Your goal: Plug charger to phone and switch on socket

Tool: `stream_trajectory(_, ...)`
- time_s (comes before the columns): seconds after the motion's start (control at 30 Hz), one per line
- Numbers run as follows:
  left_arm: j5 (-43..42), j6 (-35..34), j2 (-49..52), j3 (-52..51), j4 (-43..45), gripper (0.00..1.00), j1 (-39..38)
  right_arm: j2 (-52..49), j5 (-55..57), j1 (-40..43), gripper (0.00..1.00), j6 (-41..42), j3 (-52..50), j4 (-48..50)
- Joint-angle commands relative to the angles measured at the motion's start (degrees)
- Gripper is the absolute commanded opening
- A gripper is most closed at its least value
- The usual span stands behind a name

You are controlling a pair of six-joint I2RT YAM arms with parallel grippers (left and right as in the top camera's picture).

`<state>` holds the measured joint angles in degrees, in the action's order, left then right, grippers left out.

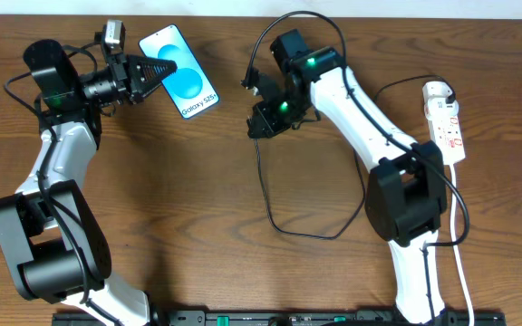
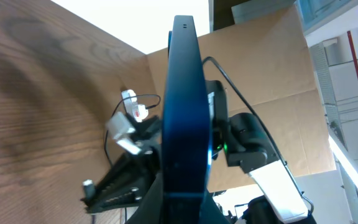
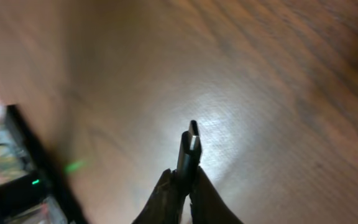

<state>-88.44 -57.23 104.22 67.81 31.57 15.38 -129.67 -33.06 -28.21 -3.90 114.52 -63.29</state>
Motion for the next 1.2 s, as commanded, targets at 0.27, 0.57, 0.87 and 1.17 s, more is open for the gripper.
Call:
stream_trajectory(0.27, -1.6, -0.3, -1.2, 0.1, 0.7, 0.07, 0.4, -6.2, 11.9, -2.3, 0.21, 11.8, -0.7, 3.2)
stream_trajectory(0.57, -1.6, -0.3, -1.2, 0.1, 0.7, 0.07, 0.4, -6.2, 15.6, -2.3, 0.37, 21.3, -0.7, 3.1)
stream_trajectory(0.87, -1.6, -0.3, -1.2, 0.1, 0.7, 0.07, 0.4, -6.3, 10.0, -2.8, 0.35, 27.6, -0.8, 2.4)
stream_trajectory(1.17, -1.6, -0.3, -1.2, 0.1, 0.7, 0.07, 0.4, -6.4, 10.0, -4.2, 0.22, 33.2, -3.2, 3.9)
